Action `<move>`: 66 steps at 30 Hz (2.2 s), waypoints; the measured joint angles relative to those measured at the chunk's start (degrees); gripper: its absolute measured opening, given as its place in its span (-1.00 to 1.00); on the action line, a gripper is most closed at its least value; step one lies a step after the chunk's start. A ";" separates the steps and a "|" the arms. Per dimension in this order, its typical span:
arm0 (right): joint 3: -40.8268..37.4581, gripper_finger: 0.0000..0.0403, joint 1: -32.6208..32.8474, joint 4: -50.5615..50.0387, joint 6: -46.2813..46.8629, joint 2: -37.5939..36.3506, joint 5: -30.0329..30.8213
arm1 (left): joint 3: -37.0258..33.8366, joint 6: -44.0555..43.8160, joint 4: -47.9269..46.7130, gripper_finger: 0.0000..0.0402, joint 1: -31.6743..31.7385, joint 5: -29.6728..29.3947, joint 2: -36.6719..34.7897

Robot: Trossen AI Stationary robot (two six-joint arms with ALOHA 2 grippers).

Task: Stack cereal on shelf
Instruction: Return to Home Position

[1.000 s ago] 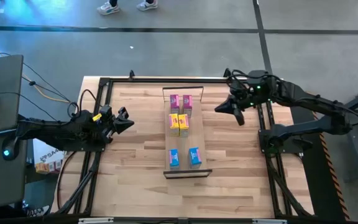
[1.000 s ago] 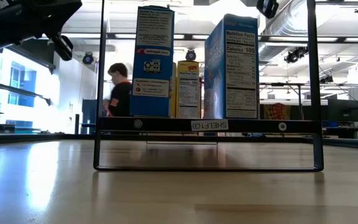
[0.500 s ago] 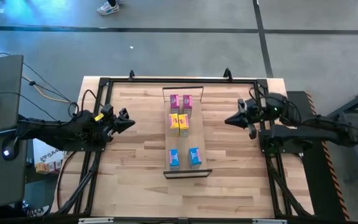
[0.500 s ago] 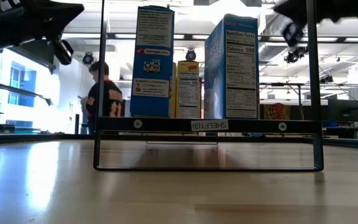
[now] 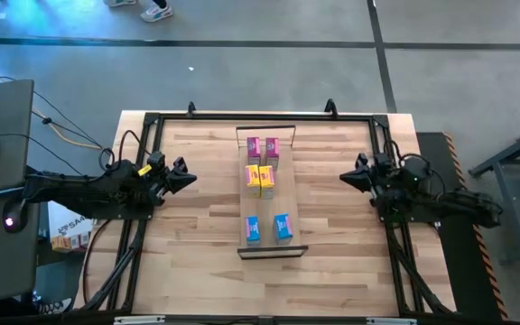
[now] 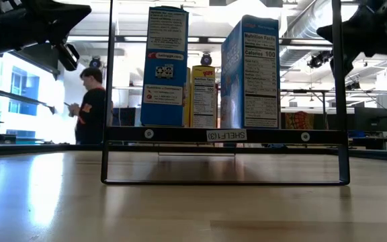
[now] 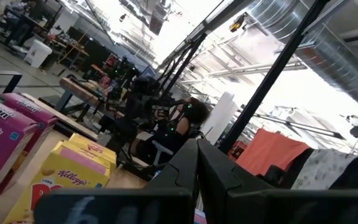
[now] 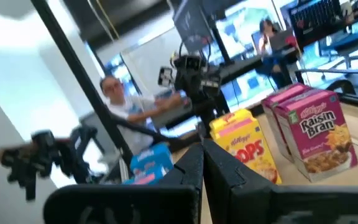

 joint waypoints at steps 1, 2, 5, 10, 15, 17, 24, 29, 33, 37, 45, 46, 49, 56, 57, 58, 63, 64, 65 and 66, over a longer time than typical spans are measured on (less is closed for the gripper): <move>-1.57 -1.00 0.58 2.10 1.02 -0.86 0.86 | 0.00 -0.01 -0.01 -1.00 0.00 -0.01 0.00; -2.96 -1.00 1.34 3.84 1.80 -1.52 2.18 | 0.00 -0.01 -0.02 -1.00 0.00 -0.01 0.00; -5.80 -1.00 4.25 5.77 1.10 -1.78 6.82 | 0.00 -0.01 -0.03 -1.00 0.00 -0.01 0.00; -5.80 -1.00 7.34 -0.41 -7.07 -1.67 12.98 | 0.02 0.02 -0.10 -1.00 0.00 0.01 -0.02; -5.69 -1.00 7.53 -3.42 -10.29 -1.51 15.03 | 0.04 0.03 -1.75 -1.00 0.00 0.01 -0.02; -5.69 -1.00 7.53 -3.46 -10.59 -1.49 15.00 | 0.04 0.01 -2.93 -1.00 0.00 0.01 -0.04; -5.69 -1.00 7.53 -3.53 -6.91 -1.12 15.05 | 0.04 -0.01 -12.53 -1.00 0.00 0.03 -1.06; -5.69 -1.00 7.53 -3.57 -6.92 -1.12 15.05 | 0.06 0.02 -32.42 -1.00 0.00 0.00 -6.69; -5.69 -1.00 7.53 -3.60 -6.95 -1.10 15.12 | 0.15 0.60 -32.79 -1.00 0.00 -4.08 -8.97; -5.69 -1.00 8.32 -3.51 -6.95 -1.85 15.26 | 0.02 0.60 -33.88 -1.00 0.50 -5.33 -12.31; -5.74 -1.00 8.97 -3.32 -6.95 -1.84 15.31 | 0.02 0.59 -33.78 -1.00 3.31 -5.66 -16.24; -5.74 -1.00 8.97 -3.30 -6.95 -1.84 15.29 | 0.02 0.59 -33.75 -1.00 3.05 -5.64 -16.24; -5.76 -1.00 8.97 -3.27 -6.95 -1.84 15.29 | 0.02 0.60 -33.70 -1.00 1.89 -5.63 -16.24; -5.76 -1.00 9.04 -3.29 -6.95 -1.84 15.27 | 0.02 0.58 -33.64 -1.00 0.57 -5.63 -16.24; -5.76 -1.00 9.04 -3.29 -6.95 -1.72 15.27 | 0.02 0.58 -33.63 -1.00 0.30 -5.61 -16.24; -5.76 -1.00 9.04 -3.29 -6.95 -1.52 15.27 | 0.02 0.58 -33.55 -1.00 0.07 -5.56 -16.24; -5.76 -1.00 9.04 -3.31 -6.95 -1.43 15.27 | 0.02 0.58 -33.48 -1.00 -1.00 -5.56 -16.24; -5.76 -1.00 9.04 -3.31 -6.95 -1.40 15.26 | 0.02 0.58 -33.46 -1.00 -1.15 -5.56 -16.24; -5.76 -1.00 9.04 -3.32 -6.96 -1.40 15.25 | 0.02 0.58 -33.48 -1.00 -1.31 -5.56 -16.24; -5.76 -1.00 9.04 -3.33 -6.96 -1.40 15.25 | 0.02 0.58 -33.48 -1.00 -1.37 -5.56 -16.24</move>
